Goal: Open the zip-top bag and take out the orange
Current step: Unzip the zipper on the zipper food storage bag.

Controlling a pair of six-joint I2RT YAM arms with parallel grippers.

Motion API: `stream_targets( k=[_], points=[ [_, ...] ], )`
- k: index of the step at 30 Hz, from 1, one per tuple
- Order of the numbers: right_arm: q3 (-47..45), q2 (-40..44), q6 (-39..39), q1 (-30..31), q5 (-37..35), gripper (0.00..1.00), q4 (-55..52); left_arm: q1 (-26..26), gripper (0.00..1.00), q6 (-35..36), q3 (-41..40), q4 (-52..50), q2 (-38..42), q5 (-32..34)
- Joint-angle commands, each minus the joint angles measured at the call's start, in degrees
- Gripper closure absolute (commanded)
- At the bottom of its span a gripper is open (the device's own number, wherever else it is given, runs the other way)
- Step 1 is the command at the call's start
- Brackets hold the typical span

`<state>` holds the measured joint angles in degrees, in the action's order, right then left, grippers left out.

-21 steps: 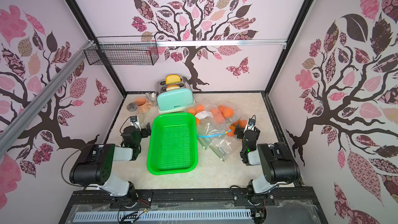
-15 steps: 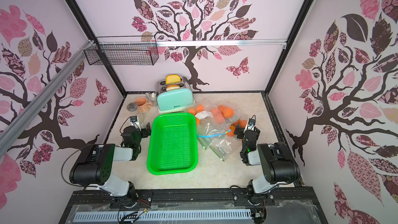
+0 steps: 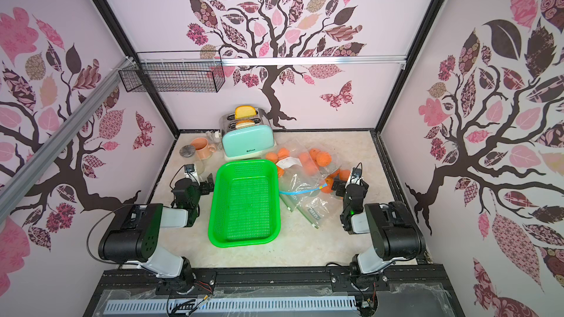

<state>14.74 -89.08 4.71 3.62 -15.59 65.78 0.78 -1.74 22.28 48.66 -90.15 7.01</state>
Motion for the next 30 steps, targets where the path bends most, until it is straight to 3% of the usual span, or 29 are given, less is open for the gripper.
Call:
stream_targets(
  k=[1,19,21,23,25,30],
  points=[
    [0.98,0.57,0.04,-0.09,-0.4,0.01,0.24,0.2,0.02,-0.5,0.04,0.64,0.83,-0.76],
    [0.99,0.57,0.04,-0.1,-0.4,0.01,0.27,0.2,0.02,-0.18,-0.23,0.88,1.0,-0.68],
    [1.0,0.57,0.04,-0.1,-0.4,0.01,0.25,-0.78,0.02,-0.01,-0.73,3.21,1.41,2.29],
    [1.0,0.57,0.04,-0.1,-0.4,0.01,0.26,-4.14,0.02,1.44,0.28,-4.4,7.17,10.03],
    [1.01,0.57,0.04,-0.1,-0.42,0.01,0.21,-5.18,0.02,0.91,2.42,-14.25,14.09,11.46],
    [1.21,0.53,0.04,-0.1,-0.49,0.01,-0.06,-5.7,0.02,-12.35,7.17,-28.76,23.87,12.78]
  ],
)
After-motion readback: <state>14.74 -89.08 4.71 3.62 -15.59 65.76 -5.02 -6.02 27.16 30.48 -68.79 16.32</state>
